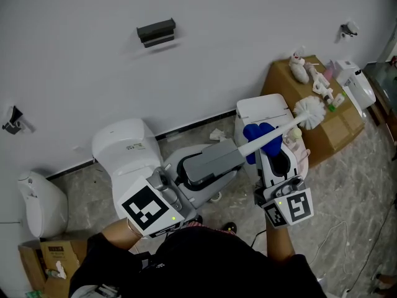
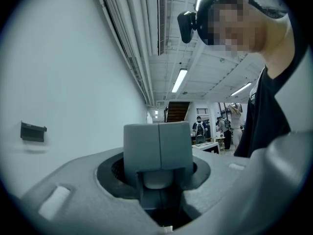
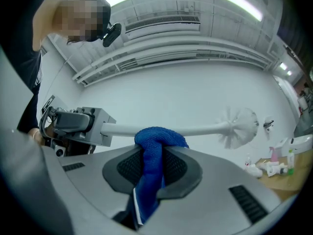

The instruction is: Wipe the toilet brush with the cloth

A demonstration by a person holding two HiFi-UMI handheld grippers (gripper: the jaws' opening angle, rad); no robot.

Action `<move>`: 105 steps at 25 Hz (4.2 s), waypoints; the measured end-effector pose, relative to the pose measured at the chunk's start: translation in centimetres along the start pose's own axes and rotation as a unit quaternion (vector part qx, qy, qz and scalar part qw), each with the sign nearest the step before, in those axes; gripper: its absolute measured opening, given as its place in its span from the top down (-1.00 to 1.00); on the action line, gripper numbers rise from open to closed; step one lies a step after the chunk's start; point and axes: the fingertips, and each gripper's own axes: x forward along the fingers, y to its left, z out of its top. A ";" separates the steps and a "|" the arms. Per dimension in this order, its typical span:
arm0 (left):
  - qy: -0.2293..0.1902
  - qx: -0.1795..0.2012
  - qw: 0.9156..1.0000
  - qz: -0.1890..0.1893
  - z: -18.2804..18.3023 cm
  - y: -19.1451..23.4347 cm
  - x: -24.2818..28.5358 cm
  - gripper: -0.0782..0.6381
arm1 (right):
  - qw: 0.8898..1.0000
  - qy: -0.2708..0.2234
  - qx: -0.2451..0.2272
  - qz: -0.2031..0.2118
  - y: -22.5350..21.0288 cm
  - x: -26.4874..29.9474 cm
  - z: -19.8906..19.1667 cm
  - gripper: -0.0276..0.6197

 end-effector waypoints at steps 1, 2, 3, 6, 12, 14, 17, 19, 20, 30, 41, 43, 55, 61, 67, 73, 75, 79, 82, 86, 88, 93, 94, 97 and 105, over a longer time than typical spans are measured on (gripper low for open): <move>-0.001 -0.001 1.000 -0.001 0.0 0.0 0.0 0.31 | 1.000 0.001 -0.002 -0.004 -0.3 -0.1 0.0 0.69; -0.002 -0.002 1.000 -0.001 0.0 -0.1 -0.1 0.31 | 1.000 0.001 -0.004 -0.009 -0.6 -0.2 0.1 0.69; -0.003 -0.002 1.000 -0.002 0.1 -0.2 -0.1 0.31 | 1.000 0.001 -0.006 -0.013 -0.9 -0.2 0.2 0.69; -0.006 -0.003 1.000 -0.005 0.1 -0.4 -0.1 0.31 | 1.000 -0.001 -0.011 -0.024 -1.8 -0.5 0.5 0.69; -0.010 -0.007 1.000 -0.009 0.0 -0.4 -0.7 0.31 | 0.999 0.003 -0.018 -0.044 -3.2 -0.6 0.5 0.69; -0.012 -0.007 1.000 -0.008 0.1 -0.5 -0.6 0.31 | 0.999 0.003 -0.021 -0.048 -3.8 -0.7 0.7 0.69; -0.015 -0.009 1.000 -0.008 0.4 -0.7 -0.5 0.31 | 0.998 0.004 -0.025 -0.054 -4.7 -0.9 1.2 0.69; -0.018 -0.009 1.000 -0.010 0.5 -0.7 -0.7 0.31 | 0.998 0.002 -0.025 -0.061 -5.2 -1.0 1.4 0.69; -0.018 -0.009 1.000 -0.011 0.6 -0.7 -0.8 0.31 | 0.998 0.001 -0.024 -0.065 -5.4 -1.0 1.5 0.69; -0.023 -0.017 0.999 -0.016 0.8 -0.8 -1.1 0.31 | 0.995 -0.005 -0.024 -0.095 -7.3 -1.3 2.0 0.69; -0.022 -0.016 0.999 -0.016 0.6 -0.9 -1.2 0.31 | 0.994 -0.012 -0.016 -0.103 -8.1 -1.7 1.9 0.69; -0.020 -0.016 1.000 -0.017 0.5 -1.0 -1.2 0.31 | 0.994 -0.012 -0.014 -0.104 -8.2 -1.8 1.8 0.69; -0.015 -0.021 1.000 -0.012 0.5 -1.0 -0.7 0.31 | 0.994 -0.010 0.009 -0.109 -8.3 -2.4 0.5 0.69; -0.025 -0.019 0.999 -0.015 0.8 -0.8 -1.3 0.31 | 0.996 0.016 0.013 -0.089 -6.0 -1.7 -2.1 0.69; -0.027 -0.030 0.999 -0.026 1.2 -1.3 -0.5 0.31 | 0.999 0.039 0.016 -0.032 -2.2 0.5 -3.5 0.69; -0.022 -0.035 0.999 -0.027 0.9 -1.4 -0.1 0.31 | 0.999 0.031 0.016 0.023 1.9 2.2 -2.6 0.69; -0.020 -0.032 0.999 -0.027 0.7 -1.3 -0.1 0.31 | 0.999 0.020 0.012 0.042 3.1 2.5 -2.1 0.69; -0.013 -0.033 0.999 -0.023 0.2 -1.1 -0.2 0.31 | 0.998 0.011 -0.004 0.062 4.8 2.9 -1.4 0.69; -0.009 -0.035 0.999 -0.021 0.0 -0.8 -0.3 0.31 | 0.997 -0.002 -0.017 0.070 5.7 3.0 -0.8 0.69; -0.007 -0.040 0.999 -0.016 -0.2 -0.6 -0.3 0.31 | 0.997 -0.011 -0.023 0.073 5.9 2.7 -0.5 0.69; -0.007 -0.041 0.999 -0.017 -0.4 -0.6 -0.2 0.31 | 0.997 -0.013 -0.026 0.073 5.8 2.6 -0.5 0.69; -0.010 -0.035 0.999 -0.023 -0.3 -0.6 -0.3 0.30 | 0.997 -0.025 -0.025 0.072 5.8 2.5 0.0 0.69; -0.011 -0.035 0.999 -0.023 -0.3 -0.6 -0.3 0.31 | 0.997 -0.026 -0.024 0.073 5.8 2.5 0.1 0.69; -0.011 -0.033 0.999 -0.023 -0.3 -0.6 -0.2 0.30 | 0.997 -0.026 -0.021 0.073 5.7 2.4 0.1 0.69; -0.010 -0.041 0.999 -0.022 -0.3 -0.5 -0.2 0.31 | 0.997 -0.019 -0.022 0.068 5.2 2.4 -0.1 0.69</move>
